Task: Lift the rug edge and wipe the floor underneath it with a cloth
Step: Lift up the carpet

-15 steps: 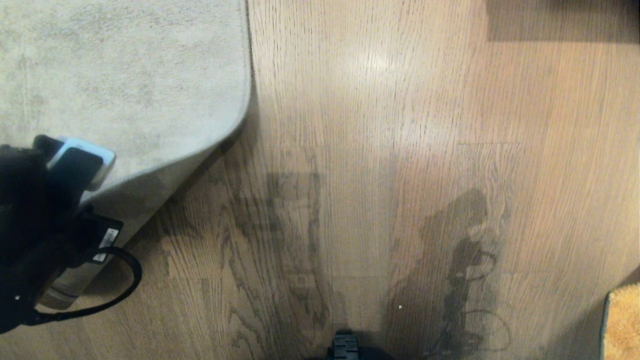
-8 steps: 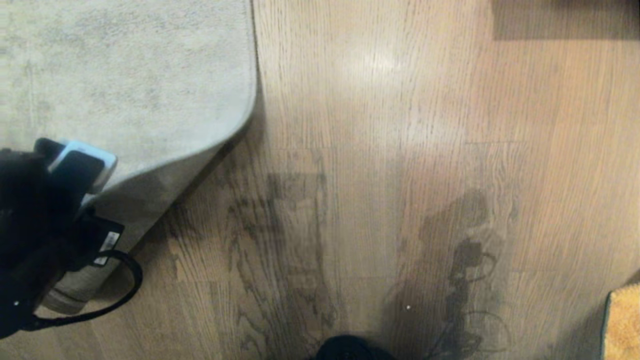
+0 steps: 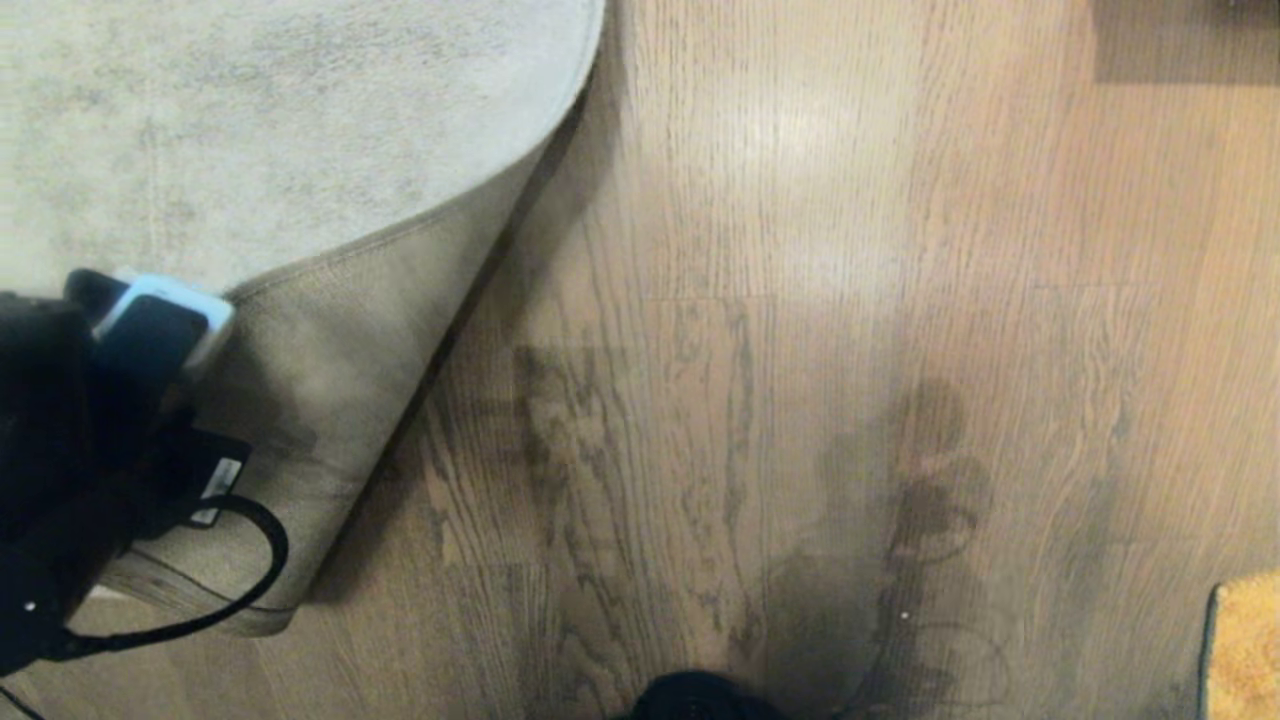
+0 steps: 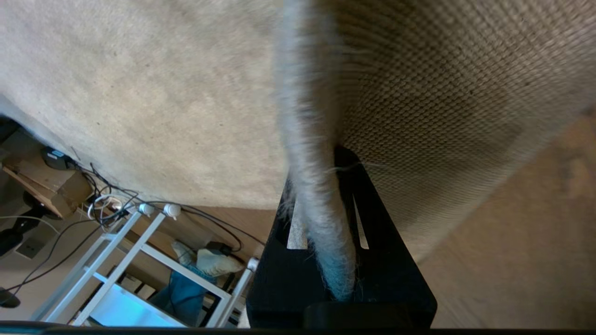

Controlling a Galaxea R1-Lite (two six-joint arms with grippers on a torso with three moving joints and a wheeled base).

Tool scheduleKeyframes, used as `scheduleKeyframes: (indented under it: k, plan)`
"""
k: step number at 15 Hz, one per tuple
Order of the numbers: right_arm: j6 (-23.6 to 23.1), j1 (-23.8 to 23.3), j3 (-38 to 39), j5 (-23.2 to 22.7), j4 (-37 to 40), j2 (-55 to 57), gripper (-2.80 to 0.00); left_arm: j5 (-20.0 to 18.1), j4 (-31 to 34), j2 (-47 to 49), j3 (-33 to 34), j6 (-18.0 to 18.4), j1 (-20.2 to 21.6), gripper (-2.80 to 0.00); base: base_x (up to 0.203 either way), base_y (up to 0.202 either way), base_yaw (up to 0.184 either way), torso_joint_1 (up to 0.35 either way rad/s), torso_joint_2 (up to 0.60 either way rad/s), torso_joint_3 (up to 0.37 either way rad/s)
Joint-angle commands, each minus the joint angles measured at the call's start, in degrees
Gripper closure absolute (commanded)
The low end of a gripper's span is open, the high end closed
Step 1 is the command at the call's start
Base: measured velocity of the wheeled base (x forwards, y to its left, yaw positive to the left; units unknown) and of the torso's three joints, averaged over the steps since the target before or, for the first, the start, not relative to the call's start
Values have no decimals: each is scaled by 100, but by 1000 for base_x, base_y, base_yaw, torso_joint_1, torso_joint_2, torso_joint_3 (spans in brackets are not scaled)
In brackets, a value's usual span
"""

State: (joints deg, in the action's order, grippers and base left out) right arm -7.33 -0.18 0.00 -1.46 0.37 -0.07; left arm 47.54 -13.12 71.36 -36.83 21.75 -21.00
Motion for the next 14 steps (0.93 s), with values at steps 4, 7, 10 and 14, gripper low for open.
scheduleKeyframes:
  k: [4, 7, 10, 14]
  plan:
    - [-6, 1, 0, -3, -2, 7, 0, 36, 2, 88, -17, 5, 26, 0, 0, 192, -3, 4, 2, 4]
    - [-6, 1, 0, -3, -2, 7, 0, 34, 2, 226, -110, 29, 22, 0, 0, 153, 1, 4, 2, 1]
    - [-6, 1, 0, -3, -2, 7, 0, -259, 10, 352, -279, 162, 26, 0, 0, 0, 0, 0, 0, 0]
    - [-6, 1, 0, -3, -2, 7, 0, -638, -33, 623, -553, 497, 74, 0, 0, 0, 0, 0, 0, 0]
